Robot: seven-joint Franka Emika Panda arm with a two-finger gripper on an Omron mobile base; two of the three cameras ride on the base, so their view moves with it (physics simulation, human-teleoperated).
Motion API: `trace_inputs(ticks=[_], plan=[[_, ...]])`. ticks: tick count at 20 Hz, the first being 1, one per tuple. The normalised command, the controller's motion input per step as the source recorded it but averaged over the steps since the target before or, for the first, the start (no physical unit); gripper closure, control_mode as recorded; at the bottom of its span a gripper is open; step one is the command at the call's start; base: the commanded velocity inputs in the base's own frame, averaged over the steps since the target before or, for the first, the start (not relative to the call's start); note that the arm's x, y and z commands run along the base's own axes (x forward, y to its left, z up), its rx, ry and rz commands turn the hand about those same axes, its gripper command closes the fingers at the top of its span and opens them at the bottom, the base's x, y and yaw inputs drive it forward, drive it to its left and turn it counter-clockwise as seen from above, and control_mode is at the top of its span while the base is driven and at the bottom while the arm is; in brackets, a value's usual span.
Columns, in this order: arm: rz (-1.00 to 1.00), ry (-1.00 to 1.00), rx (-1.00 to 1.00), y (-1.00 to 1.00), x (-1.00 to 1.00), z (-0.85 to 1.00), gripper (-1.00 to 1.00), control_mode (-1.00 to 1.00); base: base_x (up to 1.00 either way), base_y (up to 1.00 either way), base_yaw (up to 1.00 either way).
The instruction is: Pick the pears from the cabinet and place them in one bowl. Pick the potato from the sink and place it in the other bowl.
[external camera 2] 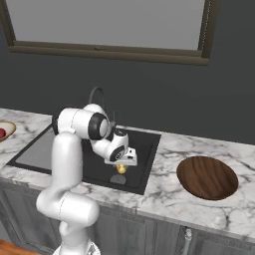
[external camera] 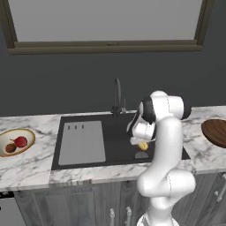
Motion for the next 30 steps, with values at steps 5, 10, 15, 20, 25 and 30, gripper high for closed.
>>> trace_inputs(ticks=[5,10,15,20,25,30], plan=[[0.06,0.0,0.0,0.03,-0.29,1.0,1.0,-1.0,0.0,0.0,0.0],[0.07,0.0,0.0,-0.02,-0.36,1.0,1.0,-1.0,0.0,0.0,0.0],[0.0,0.03,0.0,-0.26,-0.47,0.99,1.0,-1.0,0.0,0.0,0.0],[0.01,0.06,0.0,-0.02,-0.41,1.0,1.0,-1.0,0.0,0.0,0.0],[0.0,0.05,0.0,0.0,-0.48,1.0,1.0,-1.0,0.0,0.0,0.0],[0.0,0.02,-0.01,0.0,-0.58,0.95,1.0,-1.0,0.0,0.0,0.0]])
